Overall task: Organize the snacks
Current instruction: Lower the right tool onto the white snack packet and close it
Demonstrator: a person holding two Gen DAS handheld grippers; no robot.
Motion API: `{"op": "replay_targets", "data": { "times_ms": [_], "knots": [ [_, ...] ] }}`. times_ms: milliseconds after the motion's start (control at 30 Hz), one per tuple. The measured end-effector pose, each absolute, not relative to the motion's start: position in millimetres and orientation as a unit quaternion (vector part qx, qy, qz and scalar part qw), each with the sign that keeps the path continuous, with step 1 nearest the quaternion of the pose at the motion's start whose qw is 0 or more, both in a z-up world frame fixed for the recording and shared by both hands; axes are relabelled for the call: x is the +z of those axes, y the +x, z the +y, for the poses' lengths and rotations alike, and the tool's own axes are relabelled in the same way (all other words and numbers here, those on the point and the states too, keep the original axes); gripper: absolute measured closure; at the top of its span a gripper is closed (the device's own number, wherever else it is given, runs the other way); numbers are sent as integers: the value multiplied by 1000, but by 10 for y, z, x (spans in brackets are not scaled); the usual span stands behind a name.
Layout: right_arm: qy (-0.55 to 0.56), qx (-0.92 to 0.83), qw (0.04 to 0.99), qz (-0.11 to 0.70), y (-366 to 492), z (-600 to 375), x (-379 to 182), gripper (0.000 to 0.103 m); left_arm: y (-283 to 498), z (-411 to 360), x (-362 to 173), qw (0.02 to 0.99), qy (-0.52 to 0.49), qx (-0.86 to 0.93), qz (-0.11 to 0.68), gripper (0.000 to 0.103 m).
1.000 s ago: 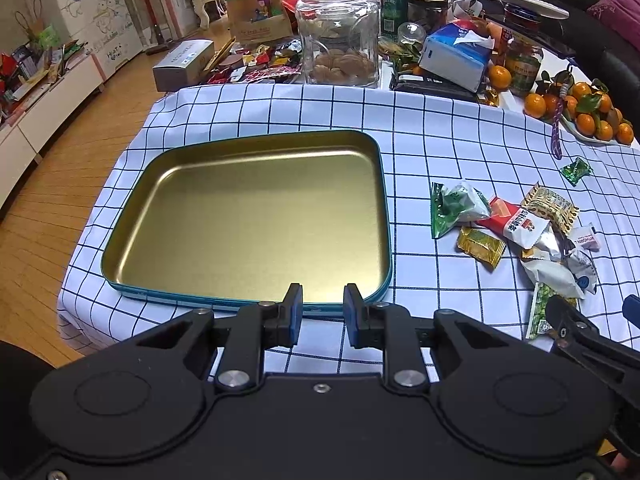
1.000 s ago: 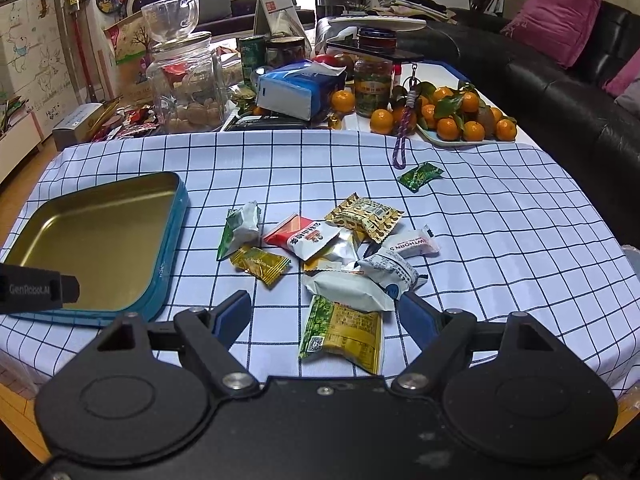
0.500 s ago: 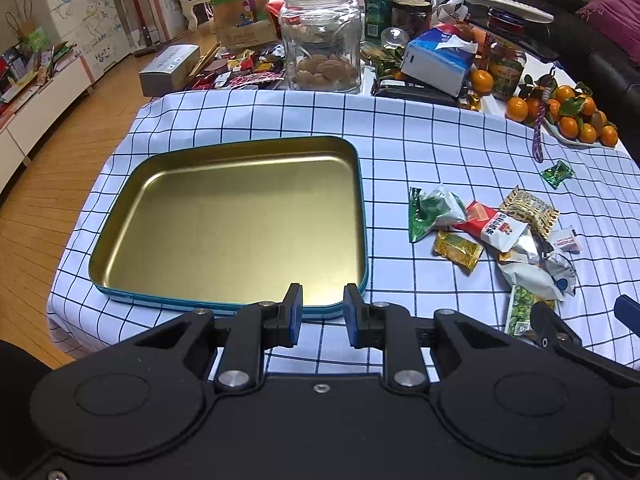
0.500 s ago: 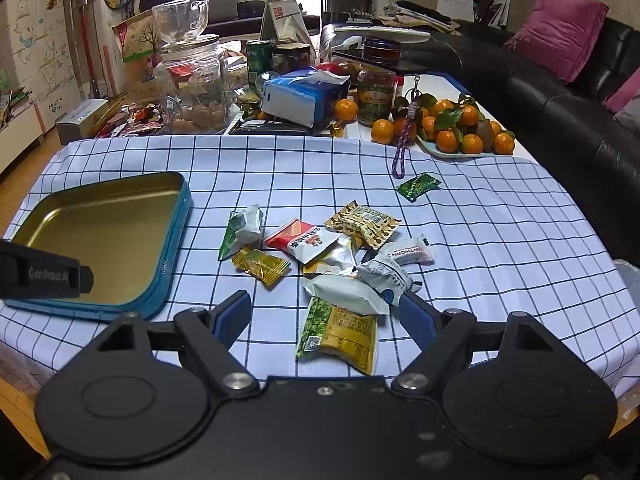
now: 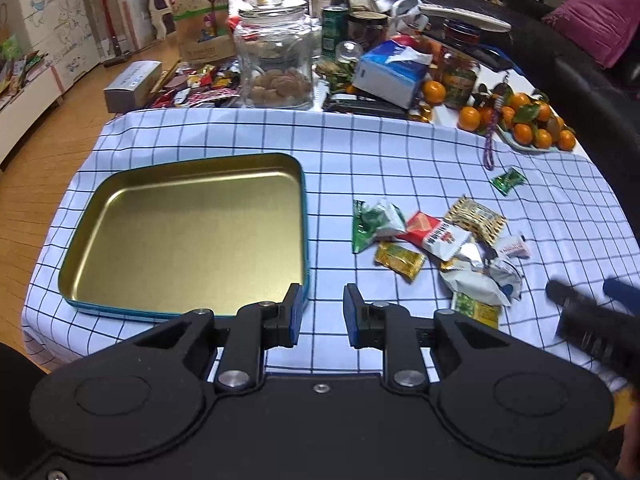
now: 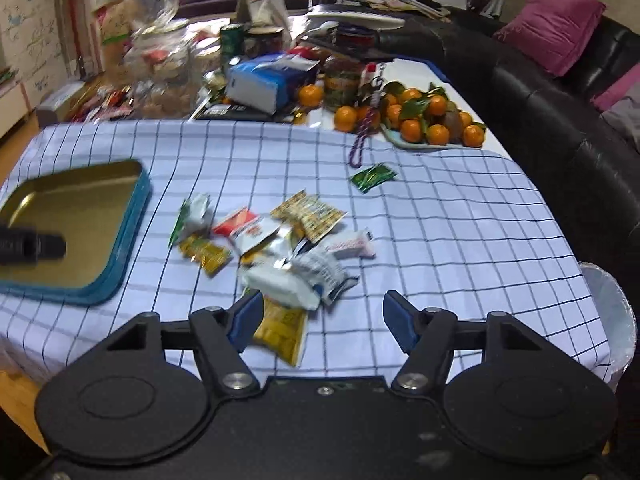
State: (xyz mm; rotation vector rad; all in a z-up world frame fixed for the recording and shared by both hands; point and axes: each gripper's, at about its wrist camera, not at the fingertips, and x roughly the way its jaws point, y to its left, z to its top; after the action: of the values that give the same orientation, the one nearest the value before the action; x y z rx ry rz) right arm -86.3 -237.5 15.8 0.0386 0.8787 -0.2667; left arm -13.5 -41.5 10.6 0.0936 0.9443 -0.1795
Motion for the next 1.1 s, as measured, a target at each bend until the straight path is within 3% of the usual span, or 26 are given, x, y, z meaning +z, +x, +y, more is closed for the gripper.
{"op": "replay_targets", "data": {
  "times_ms": [233,533,1100],
  "knots": [
    [71,-134,892,427,-514,-2780,288,37,-81,-584,236,875,24,-81,477,71],
    [15,-120,903,411,-472,-2933,139,38,-35,-956,584,876,27,-76,475,71],
    [103,-112,900,410,-355,-3180,339,40,-93,-1204,781,878,36,-60,474,71]
  ]
}}
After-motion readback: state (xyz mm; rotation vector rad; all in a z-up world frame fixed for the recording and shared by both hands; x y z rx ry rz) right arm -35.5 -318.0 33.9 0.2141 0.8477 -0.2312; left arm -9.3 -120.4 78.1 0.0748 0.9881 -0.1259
